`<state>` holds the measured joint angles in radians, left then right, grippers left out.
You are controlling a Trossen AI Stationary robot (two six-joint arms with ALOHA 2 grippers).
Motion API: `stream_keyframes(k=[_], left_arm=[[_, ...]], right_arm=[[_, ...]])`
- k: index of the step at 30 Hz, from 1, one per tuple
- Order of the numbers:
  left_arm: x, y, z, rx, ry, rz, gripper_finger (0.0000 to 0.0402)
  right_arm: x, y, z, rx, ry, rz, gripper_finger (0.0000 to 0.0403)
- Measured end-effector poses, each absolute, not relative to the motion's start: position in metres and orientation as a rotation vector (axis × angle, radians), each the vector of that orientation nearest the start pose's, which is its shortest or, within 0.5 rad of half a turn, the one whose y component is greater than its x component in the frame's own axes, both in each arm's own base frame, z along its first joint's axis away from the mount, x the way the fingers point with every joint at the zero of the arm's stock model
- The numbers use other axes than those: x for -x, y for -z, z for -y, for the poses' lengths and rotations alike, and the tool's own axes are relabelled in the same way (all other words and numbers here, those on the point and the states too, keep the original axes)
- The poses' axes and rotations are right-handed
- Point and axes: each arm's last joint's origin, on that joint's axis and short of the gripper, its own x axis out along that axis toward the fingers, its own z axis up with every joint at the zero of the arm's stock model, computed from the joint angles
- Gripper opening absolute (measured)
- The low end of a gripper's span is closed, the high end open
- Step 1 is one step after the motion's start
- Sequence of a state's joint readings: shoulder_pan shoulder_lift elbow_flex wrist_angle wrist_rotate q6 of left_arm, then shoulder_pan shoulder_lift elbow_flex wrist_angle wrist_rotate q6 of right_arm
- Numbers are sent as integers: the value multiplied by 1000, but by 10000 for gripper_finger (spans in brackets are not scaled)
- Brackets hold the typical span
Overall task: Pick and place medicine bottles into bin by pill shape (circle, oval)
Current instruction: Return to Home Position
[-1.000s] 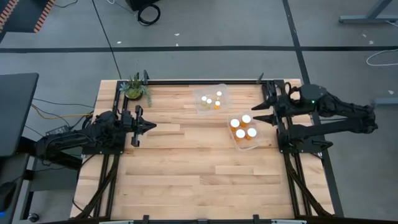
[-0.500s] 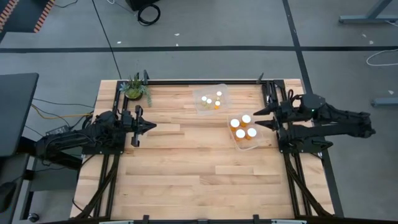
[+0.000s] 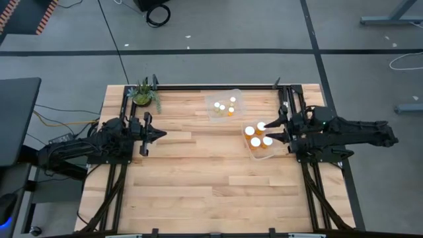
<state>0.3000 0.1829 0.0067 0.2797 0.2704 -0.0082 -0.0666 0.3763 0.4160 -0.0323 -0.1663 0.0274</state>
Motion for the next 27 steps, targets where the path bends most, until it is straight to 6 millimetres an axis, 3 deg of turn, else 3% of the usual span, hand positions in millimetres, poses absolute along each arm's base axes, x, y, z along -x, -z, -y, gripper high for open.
stream_keyframes(k=[27], left_arm=[[-105,-178,-24,-21,-29,102,20]], right_arm=[[-105,-203,-11,-21,-125,68,168]])
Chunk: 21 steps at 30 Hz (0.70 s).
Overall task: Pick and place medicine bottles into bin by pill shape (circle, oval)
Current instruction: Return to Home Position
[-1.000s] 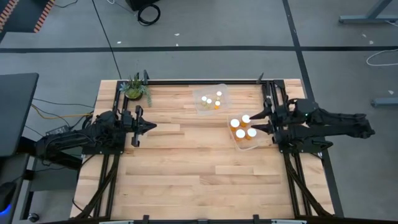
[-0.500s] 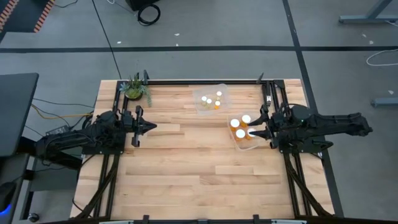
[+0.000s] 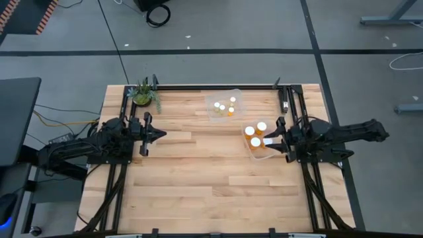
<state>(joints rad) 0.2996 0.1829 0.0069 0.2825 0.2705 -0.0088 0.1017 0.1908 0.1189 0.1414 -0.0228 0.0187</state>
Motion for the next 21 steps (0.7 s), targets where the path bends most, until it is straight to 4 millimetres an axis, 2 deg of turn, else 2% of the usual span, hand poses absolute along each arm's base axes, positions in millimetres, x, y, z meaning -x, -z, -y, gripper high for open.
stream_keyframes(k=[7,15,21], left_arm=[[-105,-178,-24,-24,-29,108,11],[-104,-184,-24,-40,-28,163,25],[-104,-184,-23,-39,-22,161,18]], right_arm=[[-106,-184,-10,5,-114,87,168],[-106,-188,-8,10,-103,133,148],[-106,-189,-8,0,-111,137,137]])
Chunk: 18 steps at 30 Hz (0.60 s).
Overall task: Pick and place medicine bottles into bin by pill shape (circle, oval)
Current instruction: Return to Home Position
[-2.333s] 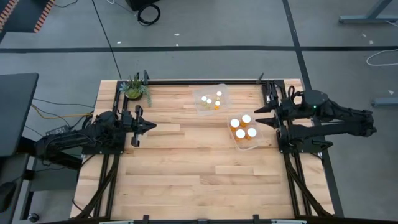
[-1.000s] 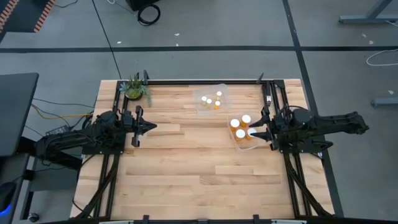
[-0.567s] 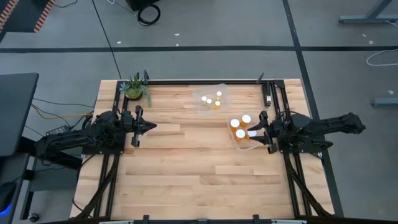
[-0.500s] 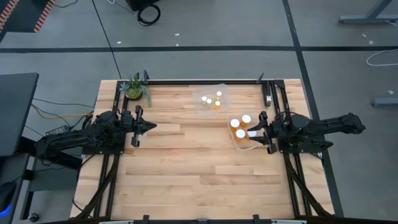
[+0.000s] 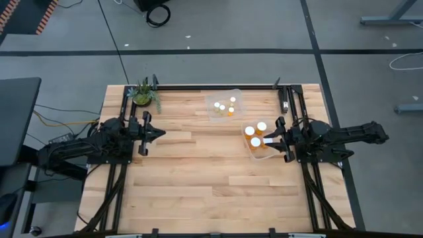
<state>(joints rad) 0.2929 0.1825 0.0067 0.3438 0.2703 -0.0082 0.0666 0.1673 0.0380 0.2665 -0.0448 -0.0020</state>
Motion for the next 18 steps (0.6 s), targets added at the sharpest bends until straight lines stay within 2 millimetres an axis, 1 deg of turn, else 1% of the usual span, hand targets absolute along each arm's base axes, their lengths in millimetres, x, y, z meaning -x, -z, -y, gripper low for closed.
stream_keyframes(k=[4,8,12,18], left_arm=[[-105,-183,-21,-37,0,159,11],[-105,-184,-19,-51,18,164,14],[-105,-184,-19,-48,-26,167,18],[-106,-184,-15,-55,1,167,6]], right_arm=[[-106,-189,-8,-15,-113,137,132],[-106,-189,-8,-45,-113,135,130],[-106,-189,-8,-84,-90,135,129],[-106,-189,-8,-104,-93,134,128]])
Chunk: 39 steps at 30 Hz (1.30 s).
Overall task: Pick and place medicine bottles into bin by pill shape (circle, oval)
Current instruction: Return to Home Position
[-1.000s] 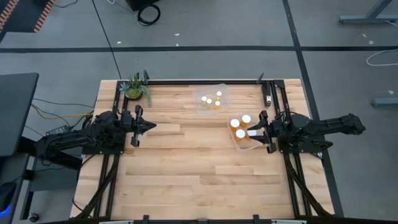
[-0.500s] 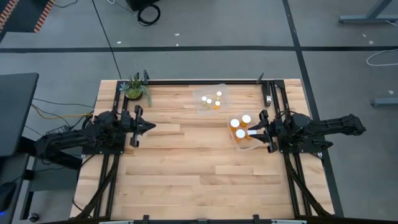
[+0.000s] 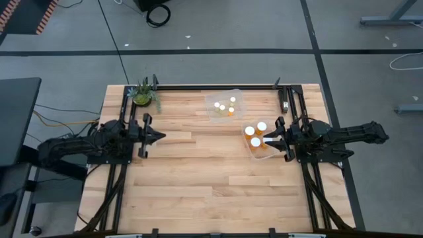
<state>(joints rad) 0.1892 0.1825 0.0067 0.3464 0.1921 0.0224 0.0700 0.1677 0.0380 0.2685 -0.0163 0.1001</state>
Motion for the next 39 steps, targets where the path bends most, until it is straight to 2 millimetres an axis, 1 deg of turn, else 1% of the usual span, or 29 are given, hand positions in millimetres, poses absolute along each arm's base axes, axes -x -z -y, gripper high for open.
stream_keyframes(k=[3,7,11,16,22,28,31,36,39], left_arm=[[-106,-183,-13,-51,-1,160,7],[-107,-180,-15,-20,-101,131,16],[-107,-177,-15,-11,-153,93,12],[-108,-171,-11,-4,-121,33,7],[-108,-164,-9,32,-124,-31,21],[-108,-159,-10,13,-127,-84,9],[-108,-157,-9,-9,-125,-115,9],[-107,-154,-10,-36,-125,-142,28],[-107,-154,-10,-36,-125,-143,35]], right_arm=[[-106,-188,-7,-123,-73,129,128],[-106,-189,-6,-157,-37,137,128],[-106,-189,-6,-195,-25,140,128],[-106,-189,-6,-221,-27,140,128],[-106,-186,-4,-208,47,115,128],[-107,-181,-3,-213,79,68,128],[-107,-175,-3,-207,71,9,129],[-105,-158,-4,-206,69,-170,129],[-106,-157,-4,-192,62,-199,129]])
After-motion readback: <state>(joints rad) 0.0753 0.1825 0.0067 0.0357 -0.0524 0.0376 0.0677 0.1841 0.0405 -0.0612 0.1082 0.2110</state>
